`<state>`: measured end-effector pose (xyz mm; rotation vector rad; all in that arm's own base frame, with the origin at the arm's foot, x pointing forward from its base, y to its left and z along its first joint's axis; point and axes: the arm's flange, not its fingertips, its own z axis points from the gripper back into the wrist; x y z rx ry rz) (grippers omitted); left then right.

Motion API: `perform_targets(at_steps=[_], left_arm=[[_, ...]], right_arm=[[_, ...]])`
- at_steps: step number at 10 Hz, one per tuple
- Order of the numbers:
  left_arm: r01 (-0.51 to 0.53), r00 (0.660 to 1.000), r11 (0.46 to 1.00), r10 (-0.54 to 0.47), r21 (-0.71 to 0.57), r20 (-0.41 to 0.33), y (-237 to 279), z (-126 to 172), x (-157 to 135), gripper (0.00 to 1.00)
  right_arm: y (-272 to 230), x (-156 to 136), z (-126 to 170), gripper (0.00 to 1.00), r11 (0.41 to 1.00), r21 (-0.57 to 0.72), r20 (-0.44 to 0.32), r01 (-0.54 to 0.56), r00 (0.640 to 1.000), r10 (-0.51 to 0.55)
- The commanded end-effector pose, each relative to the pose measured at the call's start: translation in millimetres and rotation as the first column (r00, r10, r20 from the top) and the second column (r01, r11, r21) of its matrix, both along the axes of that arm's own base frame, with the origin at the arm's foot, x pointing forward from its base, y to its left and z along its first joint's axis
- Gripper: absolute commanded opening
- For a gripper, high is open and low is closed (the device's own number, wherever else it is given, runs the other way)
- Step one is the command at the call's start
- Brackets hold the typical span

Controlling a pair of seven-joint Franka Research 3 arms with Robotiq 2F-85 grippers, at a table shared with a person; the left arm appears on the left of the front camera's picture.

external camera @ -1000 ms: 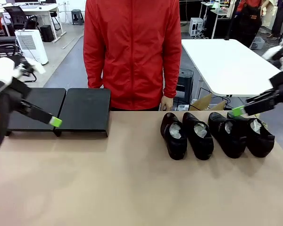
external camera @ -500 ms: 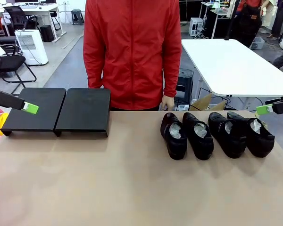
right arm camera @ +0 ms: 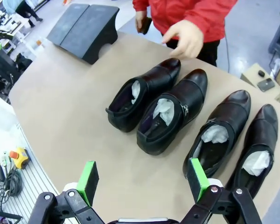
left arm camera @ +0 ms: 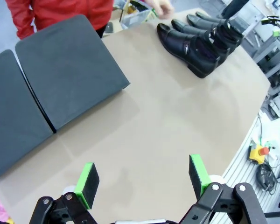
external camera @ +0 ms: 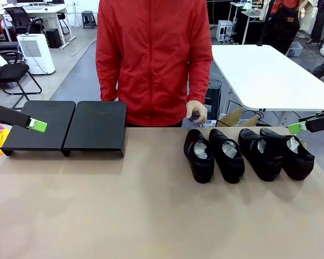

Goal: Organize the shoes by placing them on the stand.
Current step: Pick up one Shoe and place it in the middle of the table.

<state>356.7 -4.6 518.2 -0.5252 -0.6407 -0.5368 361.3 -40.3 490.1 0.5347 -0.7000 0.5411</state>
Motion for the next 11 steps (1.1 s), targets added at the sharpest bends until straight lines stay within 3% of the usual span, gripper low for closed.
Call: perform_targets(at_steps=[1,11], left_arm=[[0.019,1.0,1.0,-0.019,0.018,0.018,0.2,3.6,-2.2,1.0],[0.019,1.0,1.0,-0.019,0.018,0.018,0.2,3.6,-2.2,1.0]], right_arm=[[-3.3,-1.7,0.1,1.0,1.0,0.014,0.017,-0.022,1.0,0.022],[-0.9,-4.2,1.0,1.0,1.0,0.006,-0.003,0.0,1.0,0.001]])
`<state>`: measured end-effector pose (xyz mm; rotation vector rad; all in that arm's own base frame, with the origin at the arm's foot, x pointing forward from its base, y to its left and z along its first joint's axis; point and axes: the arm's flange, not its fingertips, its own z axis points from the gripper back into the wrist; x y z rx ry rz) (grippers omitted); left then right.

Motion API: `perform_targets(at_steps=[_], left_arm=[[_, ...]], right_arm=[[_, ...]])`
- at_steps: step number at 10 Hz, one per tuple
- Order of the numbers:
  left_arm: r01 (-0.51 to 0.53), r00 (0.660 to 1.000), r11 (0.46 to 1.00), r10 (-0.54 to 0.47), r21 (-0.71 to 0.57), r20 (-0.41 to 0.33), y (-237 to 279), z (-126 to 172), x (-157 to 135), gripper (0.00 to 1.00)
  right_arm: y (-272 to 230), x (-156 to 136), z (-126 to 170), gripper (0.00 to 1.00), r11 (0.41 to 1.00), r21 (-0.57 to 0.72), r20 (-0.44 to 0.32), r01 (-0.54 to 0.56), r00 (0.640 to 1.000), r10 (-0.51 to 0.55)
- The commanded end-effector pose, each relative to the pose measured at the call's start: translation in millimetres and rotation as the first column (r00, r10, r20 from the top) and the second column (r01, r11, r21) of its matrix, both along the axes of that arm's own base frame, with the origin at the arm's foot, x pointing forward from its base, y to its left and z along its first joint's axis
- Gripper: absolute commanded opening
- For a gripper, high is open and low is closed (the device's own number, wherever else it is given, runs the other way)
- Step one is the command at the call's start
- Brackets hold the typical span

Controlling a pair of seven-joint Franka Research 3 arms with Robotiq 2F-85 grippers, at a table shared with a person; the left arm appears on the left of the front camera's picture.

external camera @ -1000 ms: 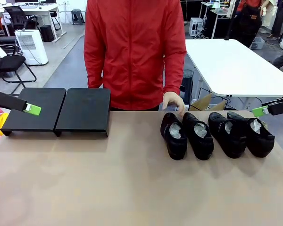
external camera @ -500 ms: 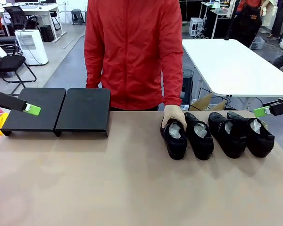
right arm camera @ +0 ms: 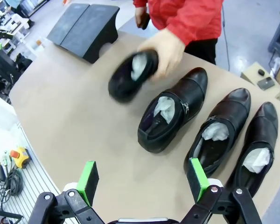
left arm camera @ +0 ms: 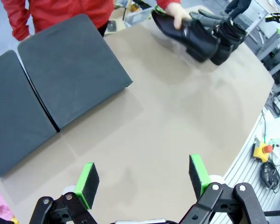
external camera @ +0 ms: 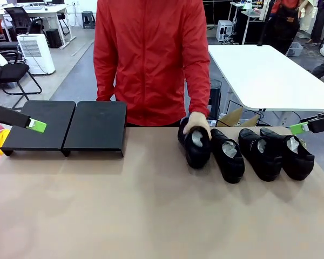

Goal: Organize the shoes by placing them on the stand.
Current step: Pick up one Shoe and place it in the middle of the table.

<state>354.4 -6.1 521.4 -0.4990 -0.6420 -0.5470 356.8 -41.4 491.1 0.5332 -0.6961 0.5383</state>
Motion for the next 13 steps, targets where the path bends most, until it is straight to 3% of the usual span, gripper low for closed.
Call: perform_targets(at_steps=[1,2,4,6,8,11,13], left_arm=[[0.019,1.0,1.0,-0.019,-0.007,0.009,1.7,0.4,0.1,1.0],[0.019,1.0,1.0,-0.019,-0.007,0.009,1.7,0.4,0.1,1.0],[0.019,1.0,1.0,-0.019,-0.007,0.009,1.7,0.4,0.1,1.0],[0.019,1.0,1.0,-0.019,-0.007,0.009,1.7,0.4,0.1,1.0],[0.019,1.0,1.0,-0.019,-0.007,0.009,1.7,0.4,0.1,1.0],[0.019,1.0,1.0,-0.019,-0.007,0.009,1.7,0.4,0.1,1.0],[0.019,1.0,1.0,-0.019,-0.007,0.009,1.7,0.4,0.1,1.0]], right_arm=[[0.7,3.0,4.7,1.0,1.0,-0.001,0.003,-0.004,1.0,0.004],[0.7,5.8,9.0,1.0,1.0,-0.012,-0.002,-0.005,1.0,0.005],[1.2,15.5,22.5,1.0,0.994,-0.064,0.001,0.089,0.996,-0.089],[1.8,50.7,30.4,1.0,0.967,-0.182,-0.107,0.178,0.974,-0.2],[15.6,95.4,23.5,1.0,0.942,-0.292,-0.197,0.168,0.953,-0.231],[31.1,132.5,-0.3,1.0,0.88,-0.415,-0.199,0.231,0.921,-0.336],[35.5,138.6,-16.1,1.0,0.857,-0.441,-0.199,0.269,0.901,-0.385]])
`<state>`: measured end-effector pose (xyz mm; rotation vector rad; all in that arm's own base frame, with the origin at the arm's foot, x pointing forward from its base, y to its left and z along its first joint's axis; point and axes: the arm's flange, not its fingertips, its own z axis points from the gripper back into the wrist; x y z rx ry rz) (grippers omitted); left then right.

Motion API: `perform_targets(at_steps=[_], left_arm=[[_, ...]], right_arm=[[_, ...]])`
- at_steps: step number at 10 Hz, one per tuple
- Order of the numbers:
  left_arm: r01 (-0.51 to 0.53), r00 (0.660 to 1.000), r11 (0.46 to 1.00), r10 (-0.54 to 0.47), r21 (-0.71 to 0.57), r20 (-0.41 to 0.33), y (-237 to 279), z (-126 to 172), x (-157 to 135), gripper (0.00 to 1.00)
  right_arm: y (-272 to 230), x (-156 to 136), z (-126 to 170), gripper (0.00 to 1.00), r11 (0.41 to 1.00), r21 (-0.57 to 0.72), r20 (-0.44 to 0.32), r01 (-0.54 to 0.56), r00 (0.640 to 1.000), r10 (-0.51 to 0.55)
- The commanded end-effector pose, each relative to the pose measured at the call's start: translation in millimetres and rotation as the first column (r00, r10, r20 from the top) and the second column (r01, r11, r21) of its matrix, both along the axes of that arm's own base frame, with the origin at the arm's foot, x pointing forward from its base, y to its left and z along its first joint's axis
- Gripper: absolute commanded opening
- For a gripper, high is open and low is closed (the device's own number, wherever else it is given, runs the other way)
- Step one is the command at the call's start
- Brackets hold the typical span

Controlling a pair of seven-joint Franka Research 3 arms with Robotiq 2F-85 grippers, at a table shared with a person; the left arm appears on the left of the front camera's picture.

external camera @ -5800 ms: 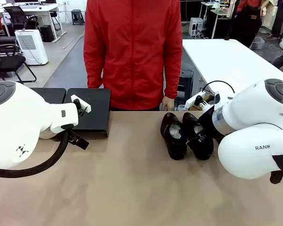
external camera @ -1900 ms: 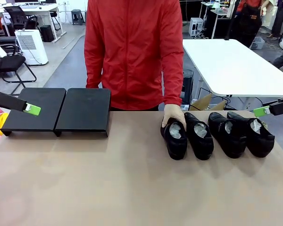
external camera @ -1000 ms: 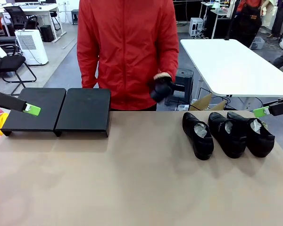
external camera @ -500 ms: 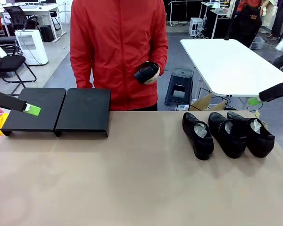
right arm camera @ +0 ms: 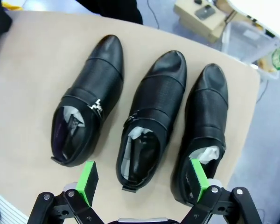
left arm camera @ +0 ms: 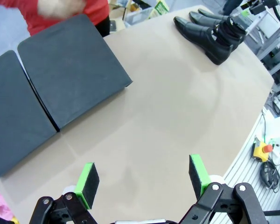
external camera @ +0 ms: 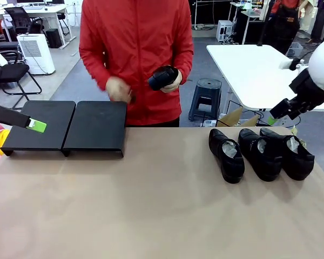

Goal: Organize the shoes by placing them on the stand.
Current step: Pick up one Shoe and place it in the middle of the table.

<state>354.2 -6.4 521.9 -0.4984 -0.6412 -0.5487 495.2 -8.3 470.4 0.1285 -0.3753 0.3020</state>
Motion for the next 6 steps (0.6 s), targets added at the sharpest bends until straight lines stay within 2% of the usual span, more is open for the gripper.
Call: perform_targets(at_steps=[1,2,4,5,6], left_arm=[[0.018,1.0,1.0,-0.018,-0.008,0.009,1.9,0.0,0.3,1.0],[0.018,1.0,1.0,-0.018,-0.008,0.009,1.9,0.0,0.3,1.0],[0.018,1.0,1.0,-0.018,-0.008,0.009,1.9,0.0,0.3,1.0],[0.018,1.0,1.0,-0.018,-0.008,0.009,1.9,0.0,0.3,1.0],[0.018,1.0,1.0,-0.018,-0.008,0.009,1.9,0.0,0.3,1.0]], right_arm=[[2.7,1.0,1.4,1.0,0.997,-0.043,-0.002,0.056,0.998,-0.057],[2.0,1.4,-2.5,0.96,0.997,-0.054,-0.003,0.053,0.999,-0.053],[0.4,2.5,-5.9,0.61,0.998,-0.051,-0.014,0.044,0.999,-0.045],[0.5,1.2,-6.3,0.42,0.999,-0.036,0.005,0.03,1.0,-0.03],[0.2,1.9,-7.8,0.37,0.997,-0.052,-0.023,0.052,0.998,-0.053]])
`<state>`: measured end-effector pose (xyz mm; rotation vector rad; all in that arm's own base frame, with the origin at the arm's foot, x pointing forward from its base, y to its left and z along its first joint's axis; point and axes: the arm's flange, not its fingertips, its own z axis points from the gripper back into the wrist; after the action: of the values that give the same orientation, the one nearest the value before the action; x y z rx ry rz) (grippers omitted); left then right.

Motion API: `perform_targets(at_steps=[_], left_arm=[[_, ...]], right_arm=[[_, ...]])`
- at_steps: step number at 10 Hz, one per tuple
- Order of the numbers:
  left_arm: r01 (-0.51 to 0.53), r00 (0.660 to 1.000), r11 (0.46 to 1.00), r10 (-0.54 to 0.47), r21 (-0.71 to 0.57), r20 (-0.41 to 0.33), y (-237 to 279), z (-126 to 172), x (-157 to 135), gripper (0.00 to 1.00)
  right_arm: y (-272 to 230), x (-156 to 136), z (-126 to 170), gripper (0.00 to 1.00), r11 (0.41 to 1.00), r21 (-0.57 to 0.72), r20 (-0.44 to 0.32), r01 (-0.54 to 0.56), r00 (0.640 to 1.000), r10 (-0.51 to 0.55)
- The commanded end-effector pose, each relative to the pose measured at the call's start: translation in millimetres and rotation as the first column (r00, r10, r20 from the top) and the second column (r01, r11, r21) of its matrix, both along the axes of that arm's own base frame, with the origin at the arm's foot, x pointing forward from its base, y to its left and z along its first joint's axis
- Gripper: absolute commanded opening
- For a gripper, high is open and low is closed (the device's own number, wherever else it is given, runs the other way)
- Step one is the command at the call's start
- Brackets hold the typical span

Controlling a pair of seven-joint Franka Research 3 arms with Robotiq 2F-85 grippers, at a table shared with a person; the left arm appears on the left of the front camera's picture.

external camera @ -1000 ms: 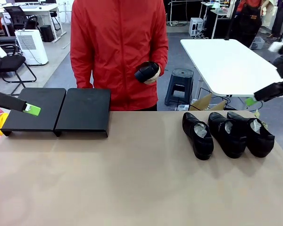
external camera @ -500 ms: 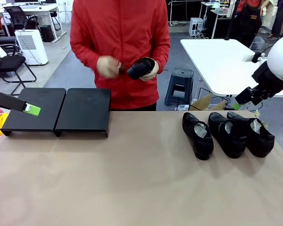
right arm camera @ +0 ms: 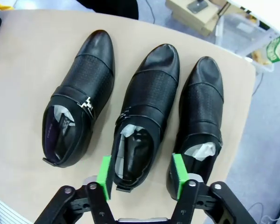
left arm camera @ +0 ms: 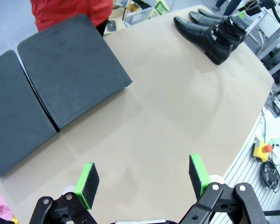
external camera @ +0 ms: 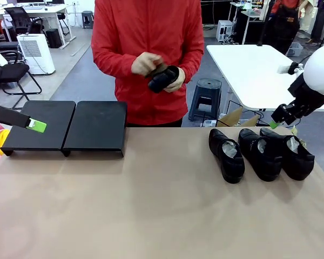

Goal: Organize the shoes by placing them on the stand.
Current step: Pick up one Shoe and place it in the middle of the table.

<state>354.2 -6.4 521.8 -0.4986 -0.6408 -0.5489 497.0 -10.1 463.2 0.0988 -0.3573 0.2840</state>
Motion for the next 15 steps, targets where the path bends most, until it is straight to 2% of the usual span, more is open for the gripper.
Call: perform_targets(at_steps=[1,4,8,12,15], left_arm=[[0.017,1.0,1.0,-0.017,-0.008,0.01,1.9,0.0,0.3,1.0],[0.017,1.0,1.0,-0.017,-0.008,0.01,1.9,0.0,0.3,1.0],[0.017,1.0,1.0,-0.017,-0.008,0.01,1.9,0.0,0.3,1.0],[0.017,1.0,1.0,-0.017,-0.008,0.01,1.9,0.0,0.3,1.0],[0.017,1.0,1.0,-0.017,-0.008,0.01,1.9,0.0,0.3,1.0]], right_arm=[[1.4,0.0,-2.3,0.37,0.999,-0.021,-0.012,0.032,0.999,-0.032],[-3.8,3.6,-17.8,0.37,0.997,-0.018,-0.024,0.074,0.997,-0.075],[-1.6,2.2,-56.1,0.37,0.994,-0.045,-0.098,0.095,0.99,-0.099],[5.8,12.6,-85.5,0.37,0.989,-0.105,-0.163,0.107,0.979,-0.123],[2.9,18.6,-94.0,0.37,0.982,-0.129,-0.162,0.136,0.974,-0.156]])
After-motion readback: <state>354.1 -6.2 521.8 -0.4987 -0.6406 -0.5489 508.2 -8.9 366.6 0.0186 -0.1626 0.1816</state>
